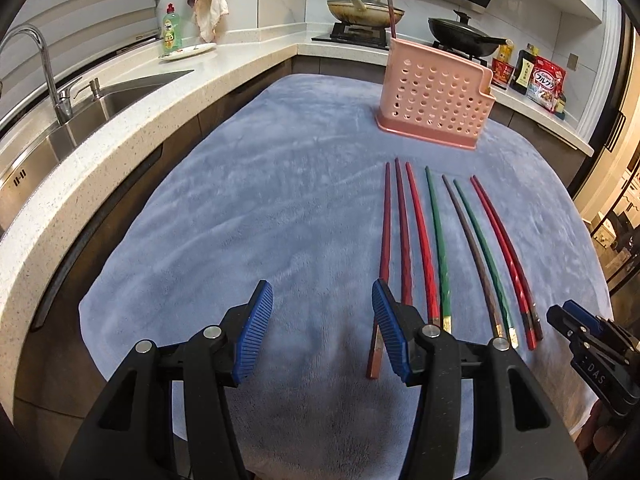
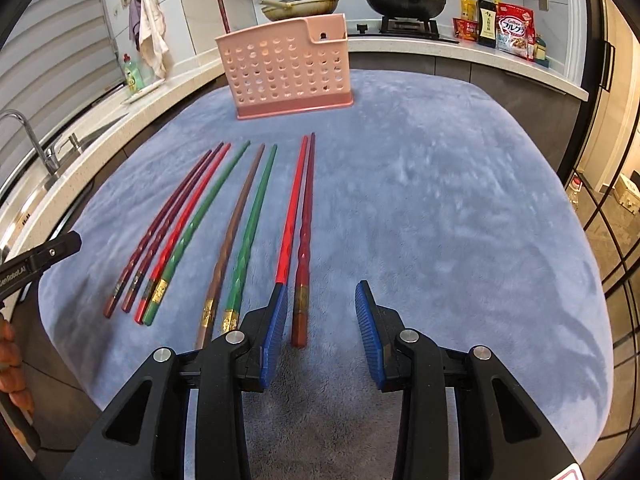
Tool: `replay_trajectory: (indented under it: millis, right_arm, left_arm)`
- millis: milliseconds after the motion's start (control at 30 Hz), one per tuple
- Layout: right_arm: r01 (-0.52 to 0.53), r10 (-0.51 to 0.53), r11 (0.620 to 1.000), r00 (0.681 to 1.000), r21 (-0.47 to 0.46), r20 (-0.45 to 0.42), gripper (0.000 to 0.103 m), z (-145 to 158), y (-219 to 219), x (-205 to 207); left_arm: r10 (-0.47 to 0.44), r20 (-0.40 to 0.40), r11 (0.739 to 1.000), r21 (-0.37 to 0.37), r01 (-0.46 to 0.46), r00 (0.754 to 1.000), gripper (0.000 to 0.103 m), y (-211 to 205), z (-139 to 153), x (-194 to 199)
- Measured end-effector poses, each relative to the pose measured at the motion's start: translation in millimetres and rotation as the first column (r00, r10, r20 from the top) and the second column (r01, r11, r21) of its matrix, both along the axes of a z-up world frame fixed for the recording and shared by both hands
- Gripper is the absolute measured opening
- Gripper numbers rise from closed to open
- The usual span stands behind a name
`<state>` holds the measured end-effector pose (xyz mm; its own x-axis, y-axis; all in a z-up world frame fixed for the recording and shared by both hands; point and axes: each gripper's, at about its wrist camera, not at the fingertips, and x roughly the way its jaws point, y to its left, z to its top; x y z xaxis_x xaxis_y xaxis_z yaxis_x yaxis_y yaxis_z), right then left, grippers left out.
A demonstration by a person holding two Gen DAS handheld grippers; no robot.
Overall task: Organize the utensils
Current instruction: 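Grasp a dark red chopstick with the left tool while the right tool grasps a red chopstick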
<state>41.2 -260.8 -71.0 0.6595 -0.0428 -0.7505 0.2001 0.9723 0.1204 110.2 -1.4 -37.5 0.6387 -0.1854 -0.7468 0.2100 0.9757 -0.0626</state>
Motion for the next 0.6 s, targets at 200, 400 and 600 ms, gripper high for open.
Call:
replay_trajectory:
  millis: [200,400,600]
  right_arm:
    - [-0.002,0.002,1.000,1.000,-0.007,-0.025,0.022,-9.3,3.5,3.2]
    - [-0.011,0.011,1.000,0.999,-0.001,-0.032,0.017,-13.2,4.2,6.8]
    - [-0.027,0.027,1.000,0.999,0.007,-0.045,0.010,-19.1,7.9,10.1]
  left_arm:
    - [-0.014,-0.020,1.000,-0.003,0.014,1.000,0.049,-2.8,-9.8,-3.3]
    - [-0.026,-0.038,1.000,-0.004,0.026,0.999,0.049,-7.0,-15.9,-4.2]
    - [-0.039,-0.050,0.999,-0.003,0.039,0.998,0.049,-12.3,-20.9,-4.9]
